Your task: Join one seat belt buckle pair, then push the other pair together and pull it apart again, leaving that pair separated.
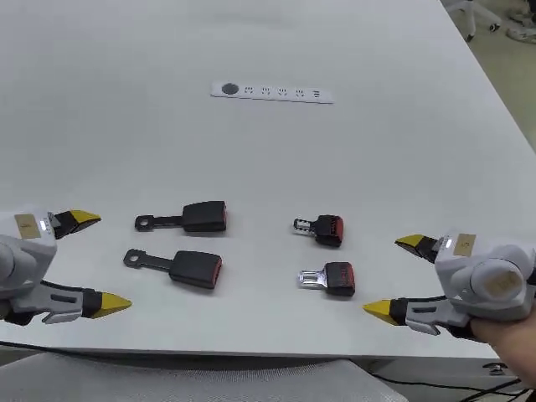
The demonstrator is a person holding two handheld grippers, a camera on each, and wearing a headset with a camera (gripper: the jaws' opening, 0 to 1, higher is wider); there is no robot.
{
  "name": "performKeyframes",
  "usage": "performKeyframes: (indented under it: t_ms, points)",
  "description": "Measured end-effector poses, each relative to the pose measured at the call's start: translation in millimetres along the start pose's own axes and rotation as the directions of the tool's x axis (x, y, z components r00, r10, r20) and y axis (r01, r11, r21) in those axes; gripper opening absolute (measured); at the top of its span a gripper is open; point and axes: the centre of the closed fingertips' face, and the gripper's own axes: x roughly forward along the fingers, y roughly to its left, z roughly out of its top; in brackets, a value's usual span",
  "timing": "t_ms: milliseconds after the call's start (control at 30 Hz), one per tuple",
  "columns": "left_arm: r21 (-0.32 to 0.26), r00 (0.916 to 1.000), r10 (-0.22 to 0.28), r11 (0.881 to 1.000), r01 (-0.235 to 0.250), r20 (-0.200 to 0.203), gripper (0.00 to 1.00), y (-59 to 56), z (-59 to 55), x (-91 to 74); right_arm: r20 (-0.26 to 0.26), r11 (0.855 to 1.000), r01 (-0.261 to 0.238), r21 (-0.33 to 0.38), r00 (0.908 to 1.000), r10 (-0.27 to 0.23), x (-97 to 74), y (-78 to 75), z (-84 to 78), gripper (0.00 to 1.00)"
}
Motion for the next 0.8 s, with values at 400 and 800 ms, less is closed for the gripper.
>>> performKeyframes:
  t_ms: [400, 800]
  points:
    - [0.078, 0.9964, -0.081, 0.994, 0.083, -0.022, 0.72, -10.6, 13.4, 29.6, -0.018, 0.996, -0.054, -0.071, 0.9984, 0.053, 15.1, 6.4, 7.4, 0.59]
    - [0.150, 0.9836, -0.164, 0.973, 0.174, -0.075, 0.58, -28.7, 10.8, 61.0, -0.081, 0.985, -0.108, -0.138, 0.9920, 0.097, 33.2, 4.5, 2.1, 0.50]
